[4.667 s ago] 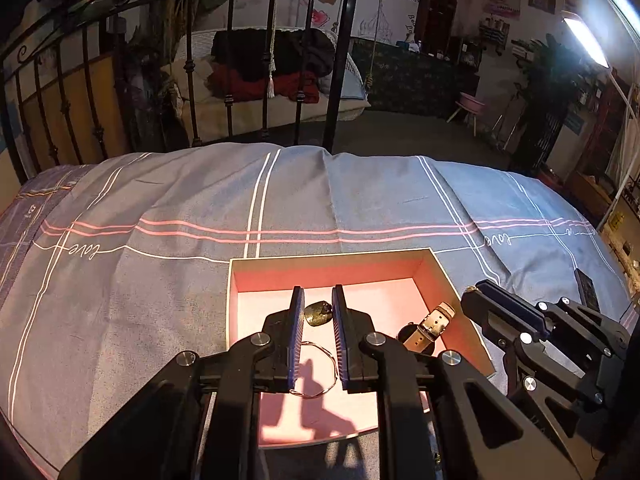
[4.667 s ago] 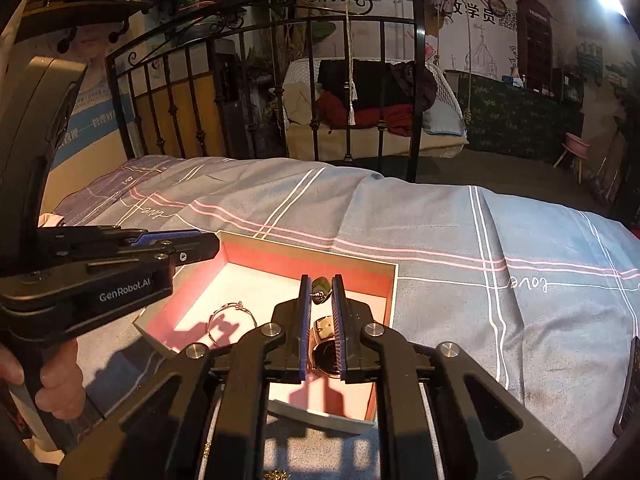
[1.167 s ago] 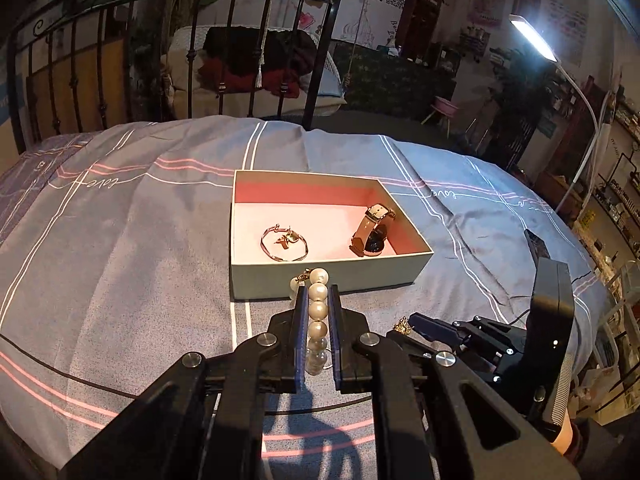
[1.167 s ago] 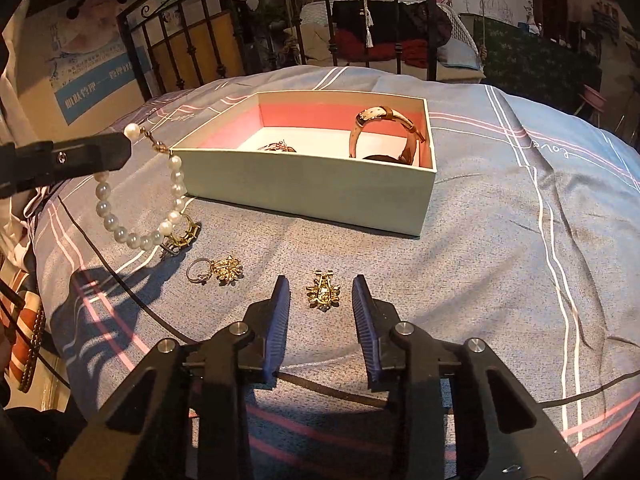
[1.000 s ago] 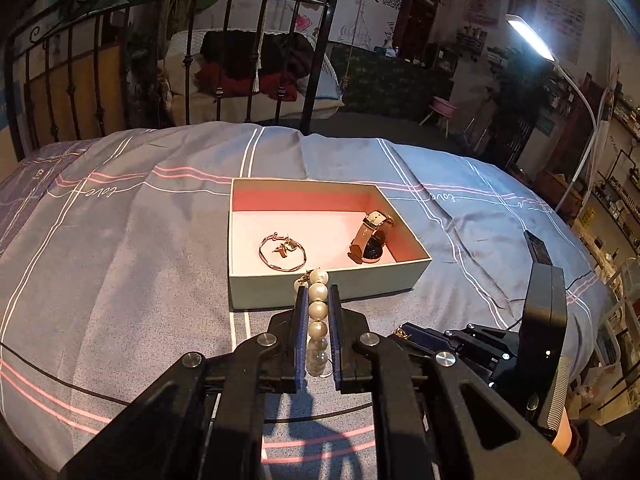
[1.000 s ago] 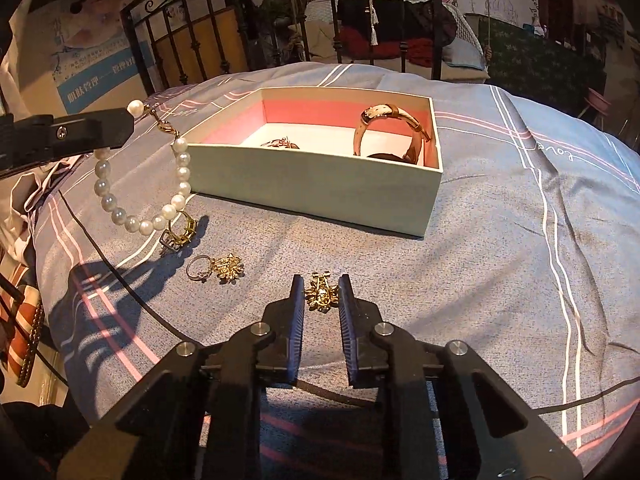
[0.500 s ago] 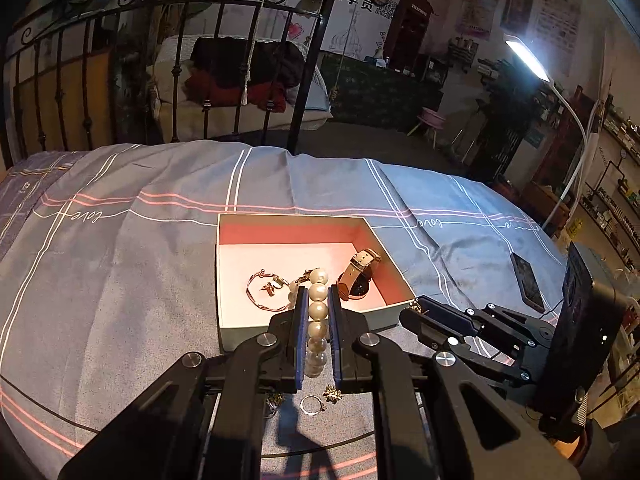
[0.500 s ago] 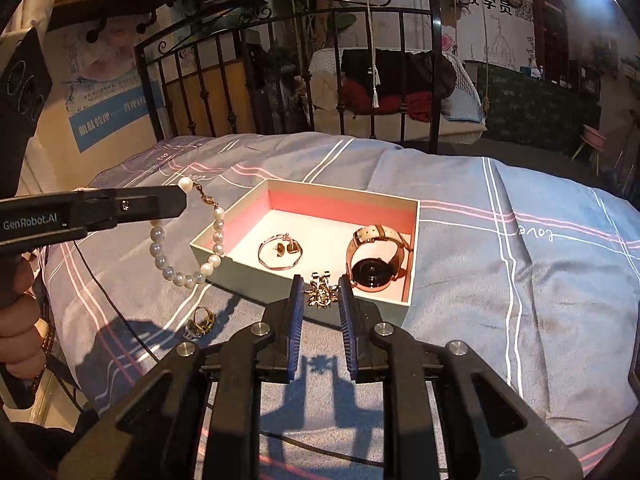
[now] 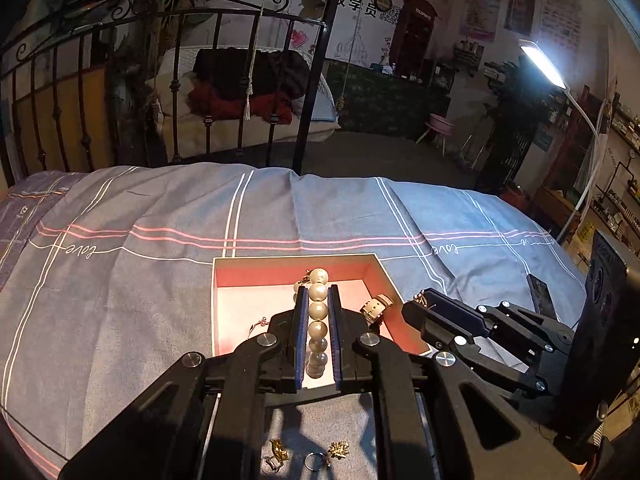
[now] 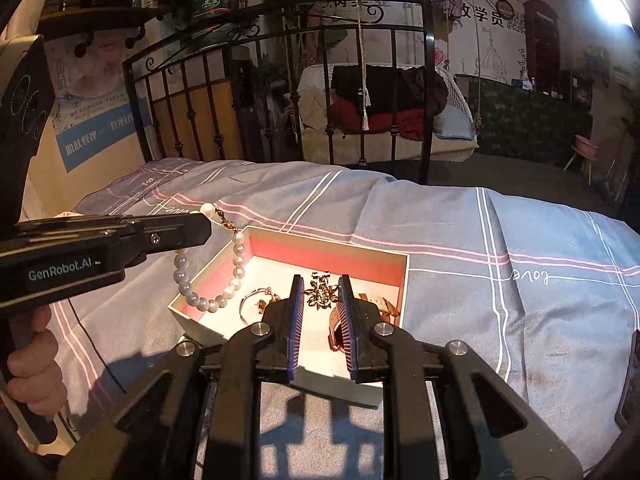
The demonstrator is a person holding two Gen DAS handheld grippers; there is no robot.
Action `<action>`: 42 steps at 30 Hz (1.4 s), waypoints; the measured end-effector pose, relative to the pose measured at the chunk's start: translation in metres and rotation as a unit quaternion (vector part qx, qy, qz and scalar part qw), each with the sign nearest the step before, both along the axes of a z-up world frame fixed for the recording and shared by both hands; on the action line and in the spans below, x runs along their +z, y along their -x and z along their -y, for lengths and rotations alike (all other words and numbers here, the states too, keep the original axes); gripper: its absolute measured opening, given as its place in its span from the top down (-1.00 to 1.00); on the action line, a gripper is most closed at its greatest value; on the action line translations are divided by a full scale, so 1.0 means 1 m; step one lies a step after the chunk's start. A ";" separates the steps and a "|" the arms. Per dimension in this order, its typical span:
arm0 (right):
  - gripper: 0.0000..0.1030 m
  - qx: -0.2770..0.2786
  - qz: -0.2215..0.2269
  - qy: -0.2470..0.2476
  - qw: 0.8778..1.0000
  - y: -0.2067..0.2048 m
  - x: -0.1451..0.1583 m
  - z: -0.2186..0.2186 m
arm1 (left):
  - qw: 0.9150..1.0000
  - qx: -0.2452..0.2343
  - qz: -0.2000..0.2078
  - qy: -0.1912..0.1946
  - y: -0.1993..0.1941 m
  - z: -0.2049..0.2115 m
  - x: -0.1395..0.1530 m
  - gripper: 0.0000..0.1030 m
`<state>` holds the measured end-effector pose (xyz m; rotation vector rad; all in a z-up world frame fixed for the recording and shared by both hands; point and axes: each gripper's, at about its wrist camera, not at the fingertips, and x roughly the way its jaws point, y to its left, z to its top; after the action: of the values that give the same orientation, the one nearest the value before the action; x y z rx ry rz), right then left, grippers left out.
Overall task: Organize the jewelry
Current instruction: 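Carry pearl bracelet over box with left gripper while right gripper carries bee brooch, then lower bracelet into box and open left gripper while right gripper releases brooch inside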
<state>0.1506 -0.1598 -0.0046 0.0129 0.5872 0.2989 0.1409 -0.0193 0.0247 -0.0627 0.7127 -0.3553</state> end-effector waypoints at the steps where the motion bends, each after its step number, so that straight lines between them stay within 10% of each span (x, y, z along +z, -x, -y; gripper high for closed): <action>1: 0.65 -0.002 0.000 0.001 1.000 -0.005 0.001 0.000 | 1.000 0.003 -0.002 -0.001 -0.005 0.001 -0.002 0.82; 36: 0.64 -0.012 -0.049 0.032 0.998 -0.055 -0.034 -0.015 | 0.996 0.041 -0.065 -0.044 -0.053 0.008 -0.043 0.82; 42: 0.20 -0.028 -0.026 0.032 0.999 -0.038 -0.029 -0.012 | 0.997 0.036 -0.056 -0.039 -0.046 0.001 -0.038 0.60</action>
<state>0.1890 -0.1482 -0.0337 -0.0241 0.6473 0.2263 0.1867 -0.0200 -0.0129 -0.0344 0.8329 -0.2549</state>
